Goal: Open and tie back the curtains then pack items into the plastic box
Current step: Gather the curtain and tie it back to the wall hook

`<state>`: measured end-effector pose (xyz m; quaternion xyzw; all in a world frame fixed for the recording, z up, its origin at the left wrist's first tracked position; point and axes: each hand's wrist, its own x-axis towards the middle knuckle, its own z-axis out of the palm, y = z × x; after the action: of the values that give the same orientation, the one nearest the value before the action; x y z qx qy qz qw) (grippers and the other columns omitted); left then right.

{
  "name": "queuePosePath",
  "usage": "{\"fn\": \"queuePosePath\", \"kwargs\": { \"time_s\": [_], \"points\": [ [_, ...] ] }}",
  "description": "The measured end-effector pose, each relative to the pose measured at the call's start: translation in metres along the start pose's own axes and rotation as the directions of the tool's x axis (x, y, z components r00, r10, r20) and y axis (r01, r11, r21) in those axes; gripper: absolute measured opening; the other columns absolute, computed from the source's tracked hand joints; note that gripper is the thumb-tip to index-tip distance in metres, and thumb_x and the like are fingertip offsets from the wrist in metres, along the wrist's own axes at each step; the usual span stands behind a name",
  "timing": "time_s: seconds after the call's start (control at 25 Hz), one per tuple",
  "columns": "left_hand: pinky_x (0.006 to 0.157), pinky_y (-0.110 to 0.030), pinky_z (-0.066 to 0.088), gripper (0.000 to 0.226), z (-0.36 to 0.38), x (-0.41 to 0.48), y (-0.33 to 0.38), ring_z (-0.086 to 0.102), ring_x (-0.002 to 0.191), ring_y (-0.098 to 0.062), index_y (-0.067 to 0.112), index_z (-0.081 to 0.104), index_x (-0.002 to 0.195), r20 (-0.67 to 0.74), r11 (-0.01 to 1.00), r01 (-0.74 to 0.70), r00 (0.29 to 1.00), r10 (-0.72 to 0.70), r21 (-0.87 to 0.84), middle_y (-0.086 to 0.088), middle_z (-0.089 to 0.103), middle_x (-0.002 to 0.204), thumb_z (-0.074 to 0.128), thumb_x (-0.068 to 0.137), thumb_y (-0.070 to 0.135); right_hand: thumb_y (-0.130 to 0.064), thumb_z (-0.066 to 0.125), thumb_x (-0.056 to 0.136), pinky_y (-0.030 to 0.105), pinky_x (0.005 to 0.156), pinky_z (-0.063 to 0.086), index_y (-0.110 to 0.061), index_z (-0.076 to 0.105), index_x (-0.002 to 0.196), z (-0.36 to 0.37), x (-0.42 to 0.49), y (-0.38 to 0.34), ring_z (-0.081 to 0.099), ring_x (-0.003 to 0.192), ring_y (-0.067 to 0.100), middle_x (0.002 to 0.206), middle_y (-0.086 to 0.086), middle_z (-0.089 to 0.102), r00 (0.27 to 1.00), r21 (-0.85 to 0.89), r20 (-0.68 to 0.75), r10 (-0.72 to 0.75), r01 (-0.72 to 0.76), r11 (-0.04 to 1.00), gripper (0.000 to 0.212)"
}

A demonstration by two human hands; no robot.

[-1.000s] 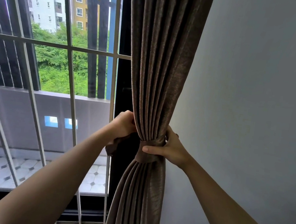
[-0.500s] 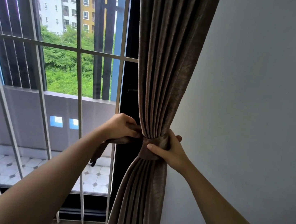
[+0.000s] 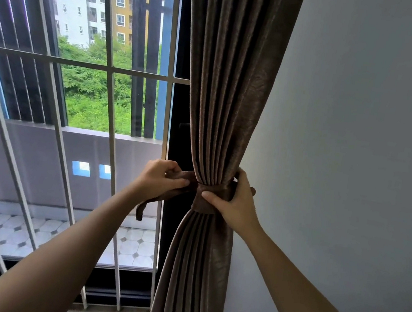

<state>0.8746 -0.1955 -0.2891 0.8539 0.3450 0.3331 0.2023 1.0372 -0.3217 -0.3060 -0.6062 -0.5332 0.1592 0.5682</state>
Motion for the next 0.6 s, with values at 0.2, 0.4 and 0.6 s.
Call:
{"fn": "queuePosePath", "kwargs": {
  "time_s": [0.2, 0.4, 0.6],
  "points": [
    [0.045, -0.014, 0.03, 0.018, -0.01, -0.03, -0.022, 0.044, 0.047, -0.005, 0.012, 0.063, 0.071, -0.109, 0.978, -0.105, 0.986, 0.126, 0.18, 0.01, 0.049, 0.052, 0.077, 0.075, 0.023, -0.031, 0.075, 0.076, 0.007, 0.086, 0.047, -0.025, 0.041, 0.133, -0.006, -0.026, 0.006, 0.056, 0.105, -0.002, 0.119, -0.013, 0.057, 0.998, -0.006, 0.055, 0.009, -0.008, 1.0, 0.067],
    [0.044, -0.018, 0.033, 0.018, 0.001, -0.057, -0.017, 0.05, 0.046, -0.012, 0.01, 0.068, 0.081, -0.064, 0.939, -0.26, 0.958, 0.281, 0.226, 0.007, 0.055, 0.058, 0.073, 0.079, 0.027, -0.039, 0.073, 0.077, 0.029, 0.1, 0.042, -0.019, 0.046, 0.133, -0.009, -0.017, -0.004, 0.048, 0.111, 0.01, 0.126, 0.0, 0.055, 1.0, -0.257, -0.009, -0.026, 0.023, 0.966, 0.065],
    [0.041, -0.023, 0.039, 0.04, 0.02, -0.091, 0.003, 0.05, 0.039, -0.014, 0.01, 0.058, 0.072, -0.079, 0.946, -0.32, 0.943, 0.324, 0.059, -0.001, 0.055, 0.049, 0.049, 0.088, 0.045, -0.049, 0.071, 0.075, 0.033, 0.097, 0.045, -0.015, 0.044, 0.134, -0.005, -0.025, -0.01, 0.051, 0.114, 0.022, 0.124, 0.007, 0.048, 0.997, -0.445, -0.073, -0.04, 0.004, 0.895, 0.072]
  ]
}}
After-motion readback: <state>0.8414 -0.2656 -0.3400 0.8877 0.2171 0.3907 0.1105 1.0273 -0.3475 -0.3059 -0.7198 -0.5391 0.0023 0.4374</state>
